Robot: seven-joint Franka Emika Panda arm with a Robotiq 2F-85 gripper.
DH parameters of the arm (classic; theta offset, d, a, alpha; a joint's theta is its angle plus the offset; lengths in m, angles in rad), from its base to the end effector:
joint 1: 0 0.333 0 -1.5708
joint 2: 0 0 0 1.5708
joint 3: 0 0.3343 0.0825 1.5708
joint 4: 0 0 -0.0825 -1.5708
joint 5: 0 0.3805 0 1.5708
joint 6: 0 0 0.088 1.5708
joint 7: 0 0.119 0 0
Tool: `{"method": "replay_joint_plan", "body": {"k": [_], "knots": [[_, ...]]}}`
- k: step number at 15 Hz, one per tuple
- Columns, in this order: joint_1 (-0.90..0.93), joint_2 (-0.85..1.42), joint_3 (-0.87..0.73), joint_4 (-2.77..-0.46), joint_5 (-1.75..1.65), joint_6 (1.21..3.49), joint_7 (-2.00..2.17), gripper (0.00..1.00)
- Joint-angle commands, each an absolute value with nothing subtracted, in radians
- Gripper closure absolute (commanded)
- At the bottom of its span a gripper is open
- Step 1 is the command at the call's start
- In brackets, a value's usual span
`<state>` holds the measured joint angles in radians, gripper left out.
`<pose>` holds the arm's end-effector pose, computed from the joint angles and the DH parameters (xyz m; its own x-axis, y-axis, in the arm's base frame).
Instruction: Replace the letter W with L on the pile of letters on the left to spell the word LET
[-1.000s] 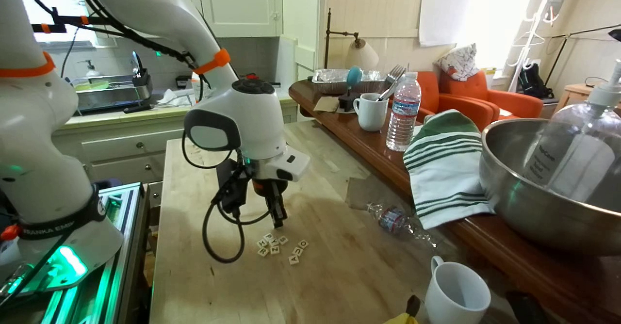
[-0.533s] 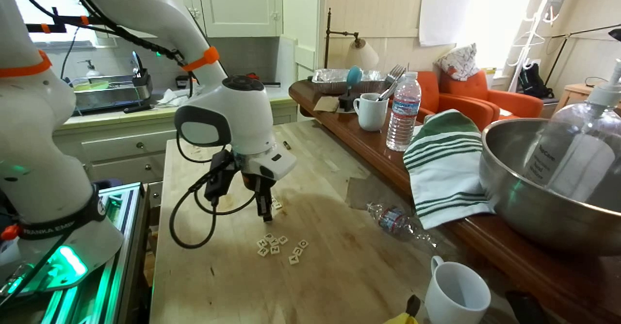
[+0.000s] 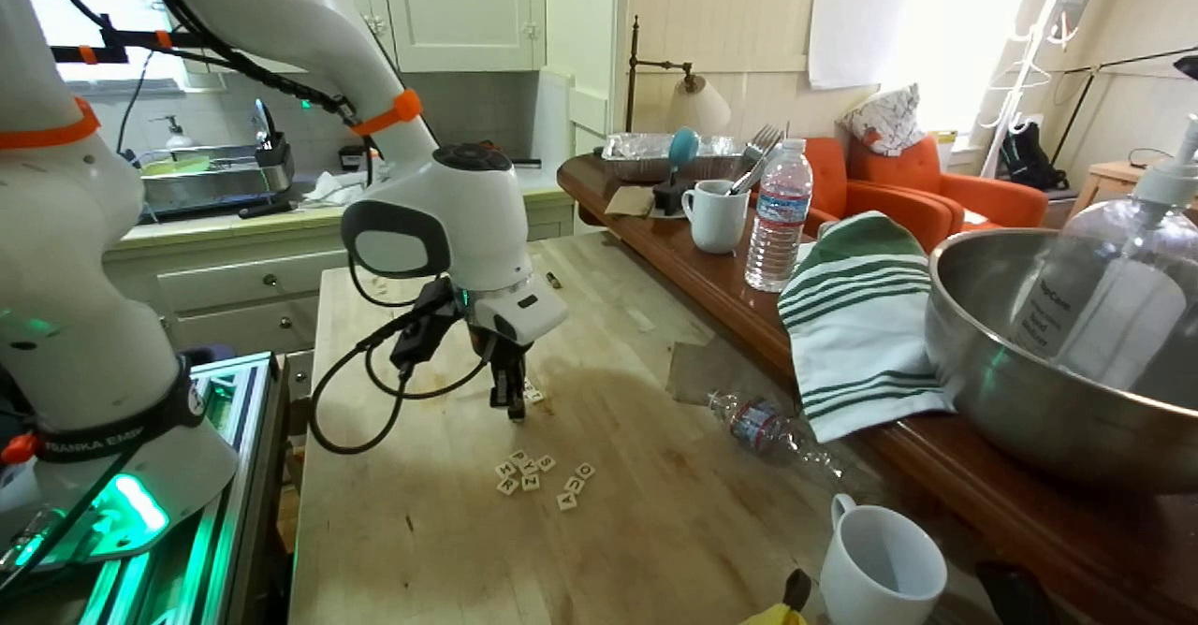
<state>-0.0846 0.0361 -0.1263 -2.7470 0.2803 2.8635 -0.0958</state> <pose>0.3887 -0.0984 0.2247 0.9241 -0.3742 0.0772 -0.3678 -0.9260 -0.0858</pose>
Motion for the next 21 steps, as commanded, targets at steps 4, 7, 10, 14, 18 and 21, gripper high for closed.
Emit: {"method": "replay_joint_plan", "body": {"k": [4, 7, 10, 14, 18, 21], "knots": [[-0.085, 0.051, -0.120, -2.745, 0.136, 2.804, 0.074, 1.00], [-0.085, -0.006, -0.119, -2.764, 0.090, 2.747, 0.120, 1.00], [-0.084, -0.029, -0.109, -2.741, 0.091, 2.680, 0.129, 1.00], [-0.080, -0.078, -0.092, -2.744, 0.128, 2.660, 0.104, 1.00], [-0.047, -0.100, -0.081, -2.749, 0.234, 2.681, -0.013, 1.00], [-0.013, -0.093, -0.077, -2.749, 0.316, 2.682, -0.143, 1.00]]}}
